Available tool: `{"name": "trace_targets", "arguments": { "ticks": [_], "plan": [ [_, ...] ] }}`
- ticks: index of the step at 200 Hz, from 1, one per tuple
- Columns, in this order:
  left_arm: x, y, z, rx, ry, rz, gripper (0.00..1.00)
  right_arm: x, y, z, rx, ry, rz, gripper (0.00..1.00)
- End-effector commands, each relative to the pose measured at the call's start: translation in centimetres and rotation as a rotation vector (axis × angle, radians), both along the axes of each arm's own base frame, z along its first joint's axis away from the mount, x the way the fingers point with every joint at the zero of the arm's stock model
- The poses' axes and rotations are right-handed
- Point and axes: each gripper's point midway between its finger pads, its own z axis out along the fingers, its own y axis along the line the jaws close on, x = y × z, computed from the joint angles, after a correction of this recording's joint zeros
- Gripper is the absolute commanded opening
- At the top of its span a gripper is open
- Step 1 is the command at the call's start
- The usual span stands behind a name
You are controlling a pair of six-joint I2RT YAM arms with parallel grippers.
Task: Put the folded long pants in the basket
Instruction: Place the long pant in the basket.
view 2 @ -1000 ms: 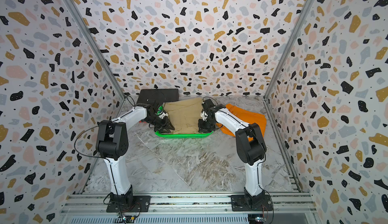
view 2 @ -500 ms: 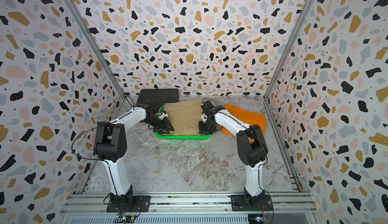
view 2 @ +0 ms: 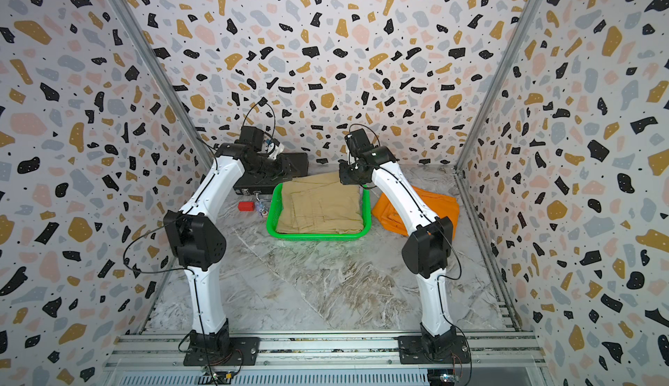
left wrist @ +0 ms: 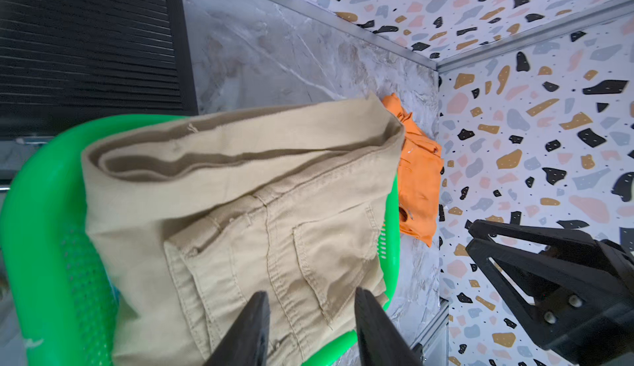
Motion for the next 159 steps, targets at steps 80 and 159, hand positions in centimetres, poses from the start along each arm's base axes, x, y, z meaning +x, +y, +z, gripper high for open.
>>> {"name": "trace_targets", "arguments": {
  "ticks": [80,159],
  "plan": [
    [1.7,1.0,-14.9,0.099,0.261,0.021,0.44,-1.4,-1.6,-19.2,-0.228,0.401,-0.05,0.27],
    [1.7,1.5,-12.5,0.105,0.221,0.041,0.46,-3.9,-3.4,-16.1,-0.215,0.319,-0.051,0.36]
  ]
}}
